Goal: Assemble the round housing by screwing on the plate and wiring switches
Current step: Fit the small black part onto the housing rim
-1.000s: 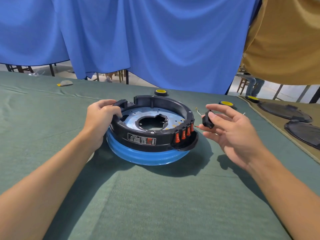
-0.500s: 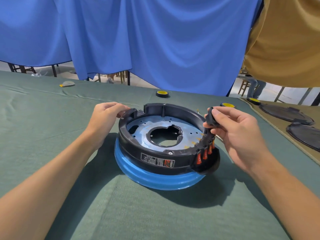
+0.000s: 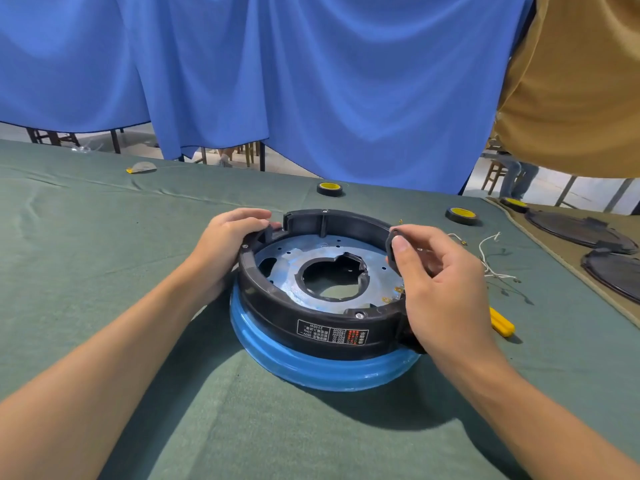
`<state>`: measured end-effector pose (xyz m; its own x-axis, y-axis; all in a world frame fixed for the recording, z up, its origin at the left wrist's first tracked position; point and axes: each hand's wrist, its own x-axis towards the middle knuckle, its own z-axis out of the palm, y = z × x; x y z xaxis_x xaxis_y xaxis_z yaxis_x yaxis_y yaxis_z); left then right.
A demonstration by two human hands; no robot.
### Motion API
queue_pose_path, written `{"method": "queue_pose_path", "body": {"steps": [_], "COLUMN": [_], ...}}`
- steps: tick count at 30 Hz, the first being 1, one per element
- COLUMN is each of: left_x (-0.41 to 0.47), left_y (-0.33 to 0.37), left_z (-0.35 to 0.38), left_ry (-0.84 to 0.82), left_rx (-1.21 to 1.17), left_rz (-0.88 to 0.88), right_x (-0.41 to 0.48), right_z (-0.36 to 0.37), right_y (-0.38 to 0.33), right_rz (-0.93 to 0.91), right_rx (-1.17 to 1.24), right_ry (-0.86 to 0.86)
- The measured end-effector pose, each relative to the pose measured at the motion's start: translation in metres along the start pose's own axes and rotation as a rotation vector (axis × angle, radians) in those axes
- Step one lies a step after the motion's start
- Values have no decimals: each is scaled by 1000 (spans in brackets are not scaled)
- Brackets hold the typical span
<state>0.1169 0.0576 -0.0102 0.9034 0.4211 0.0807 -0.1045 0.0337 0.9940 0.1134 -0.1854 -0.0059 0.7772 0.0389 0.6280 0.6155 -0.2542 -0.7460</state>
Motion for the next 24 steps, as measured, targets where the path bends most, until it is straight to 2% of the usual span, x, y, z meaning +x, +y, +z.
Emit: {"method": "queue_pose_path", "body": {"steps": [4, 8, 13, 16, 21, 24], "left_x": [-1, -1, 4, 4, 4, 7], "left_y": [4, 1, -3, -3, -1, -3], "left_z": [-1, 1, 2, 1, 1, -1], "left_ry": [122, 99, 120, 71, 40, 45], "left_rx": [25, 67, 105, 132, 110, 173], "left_rz": [50, 71, 116, 127, 118, 162], "right_x": [14, 22, 18, 19, 25, 30], "right_z": [-7, -12, -14, -19, -26, -33], "right_y": [6, 8, -4, -16, -26, -27], "right_rz": [-29, -148, -161, -33, 335, 430], "right_rx": [-4, -43, 133, 314, 639, 778], "right_ry": [-85, -126, -227, -301, -409, -531]}}
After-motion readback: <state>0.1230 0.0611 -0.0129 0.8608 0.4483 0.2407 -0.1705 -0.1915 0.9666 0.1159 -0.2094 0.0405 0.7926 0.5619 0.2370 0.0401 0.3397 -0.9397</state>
